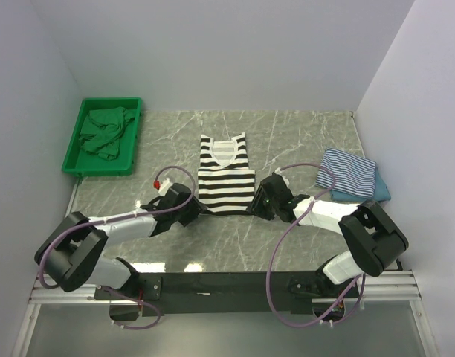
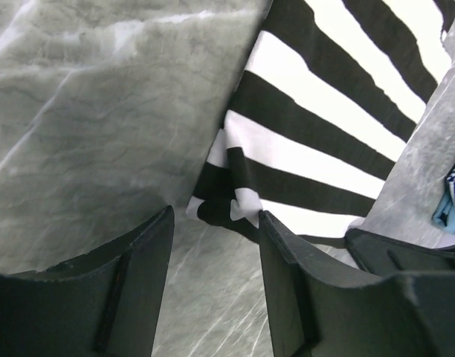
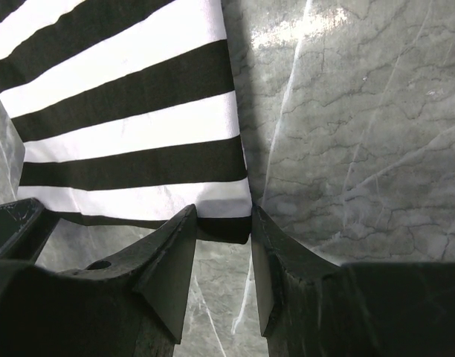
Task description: Fold and stack the tank tops
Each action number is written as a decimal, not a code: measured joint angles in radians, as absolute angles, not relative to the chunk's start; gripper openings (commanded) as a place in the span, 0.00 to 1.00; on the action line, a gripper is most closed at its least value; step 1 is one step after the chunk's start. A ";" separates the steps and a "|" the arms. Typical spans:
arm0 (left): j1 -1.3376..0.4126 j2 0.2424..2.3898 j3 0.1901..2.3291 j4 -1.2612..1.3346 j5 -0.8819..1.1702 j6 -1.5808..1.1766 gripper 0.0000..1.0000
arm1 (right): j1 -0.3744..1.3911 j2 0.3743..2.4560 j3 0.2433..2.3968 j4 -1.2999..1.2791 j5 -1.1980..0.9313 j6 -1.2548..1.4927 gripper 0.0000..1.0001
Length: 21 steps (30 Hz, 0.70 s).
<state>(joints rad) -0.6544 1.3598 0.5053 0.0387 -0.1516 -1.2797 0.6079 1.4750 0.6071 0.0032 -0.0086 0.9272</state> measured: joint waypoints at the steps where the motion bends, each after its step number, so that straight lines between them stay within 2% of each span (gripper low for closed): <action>1: -0.654 1.365 0.506 0.049 -0.152 -1.283 0.54 | 0.608 1.475 0.606 0.006 -0.009 0.927 0.43; 14: -0.653 1.393 0.505 0.056 -0.151 -1.325 0.35 | 0.608 1.479 0.600 0.022 -0.009 0.926 0.38; 21: -0.653 1.417 0.503 0.071 -0.147 -1.328 0.15 | 0.608 1.491 0.601 0.034 -0.009 0.922 0.30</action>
<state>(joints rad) -0.6533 1.4166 0.5030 0.0708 -0.1467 -1.3281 0.6079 1.4910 0.6006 0.0338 -0.0086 0.9218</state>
